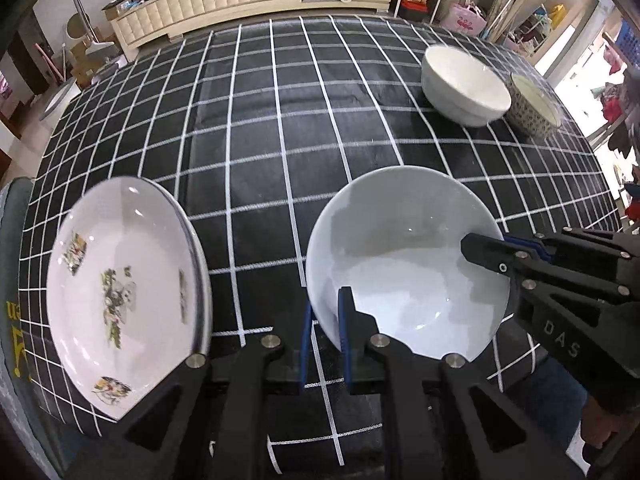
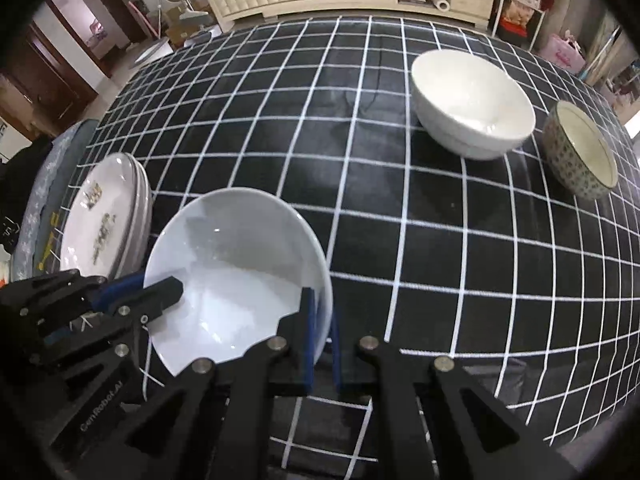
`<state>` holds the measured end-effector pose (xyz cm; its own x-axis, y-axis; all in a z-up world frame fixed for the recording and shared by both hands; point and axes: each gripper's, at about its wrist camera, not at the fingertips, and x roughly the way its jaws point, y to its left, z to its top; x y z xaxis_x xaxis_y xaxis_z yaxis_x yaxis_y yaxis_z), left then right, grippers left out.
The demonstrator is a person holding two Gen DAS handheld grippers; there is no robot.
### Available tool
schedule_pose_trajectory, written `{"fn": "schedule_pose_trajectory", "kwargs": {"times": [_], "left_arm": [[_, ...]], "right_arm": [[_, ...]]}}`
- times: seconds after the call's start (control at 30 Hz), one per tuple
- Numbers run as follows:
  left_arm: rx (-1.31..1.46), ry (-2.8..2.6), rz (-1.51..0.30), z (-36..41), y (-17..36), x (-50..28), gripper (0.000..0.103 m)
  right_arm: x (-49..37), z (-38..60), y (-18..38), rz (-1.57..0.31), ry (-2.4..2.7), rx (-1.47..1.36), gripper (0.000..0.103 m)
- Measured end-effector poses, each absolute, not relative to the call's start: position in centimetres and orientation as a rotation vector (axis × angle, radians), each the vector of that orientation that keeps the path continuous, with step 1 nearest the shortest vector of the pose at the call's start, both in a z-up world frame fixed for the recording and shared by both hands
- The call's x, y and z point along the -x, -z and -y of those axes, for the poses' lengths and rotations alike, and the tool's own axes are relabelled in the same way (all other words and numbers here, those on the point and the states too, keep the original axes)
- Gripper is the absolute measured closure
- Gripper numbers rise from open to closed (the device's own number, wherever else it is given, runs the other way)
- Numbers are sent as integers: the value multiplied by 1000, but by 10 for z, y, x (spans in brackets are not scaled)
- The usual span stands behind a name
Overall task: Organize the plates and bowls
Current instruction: 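Carry the white bowl beside the plate stack, lower it, open right tool, then move the right tool to the cream bowl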
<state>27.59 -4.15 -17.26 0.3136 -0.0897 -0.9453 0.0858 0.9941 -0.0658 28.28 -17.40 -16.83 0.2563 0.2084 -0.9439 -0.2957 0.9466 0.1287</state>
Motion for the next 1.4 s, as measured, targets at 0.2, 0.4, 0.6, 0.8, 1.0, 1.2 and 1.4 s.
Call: {"fn": "schedule_pose_trajectory", "kwargs": {"times": [0.2,0.4,0.6,0.8,1.0,1.2,1.4], "left_arm": [[3,125,-1247,44,182,-277,92],[-3,148,-1247,42,179,-277,92],[-14,148,-1244,43,176,-274,88],[-10,112,-1190,31,154,-272,83],[-40,125,-1128,37,120,-281,73],[-89,175,-1111,64,87,-310,63],[-167,204,-1068,92,67,-346,60]], "right_arm": [[-282,171,175,-1262,-309,107,93],[-276,172,179,-1264,-293,98,93],[-275,173,180,-1270,-291,70,93],[-275,181,162,-1238,-289,49,90],[-281,194,138,-1201,-269,45,90],[-302,214,108,-1137,-243,43,43],[-328,234,86,-1100,-219,37,43]]}}
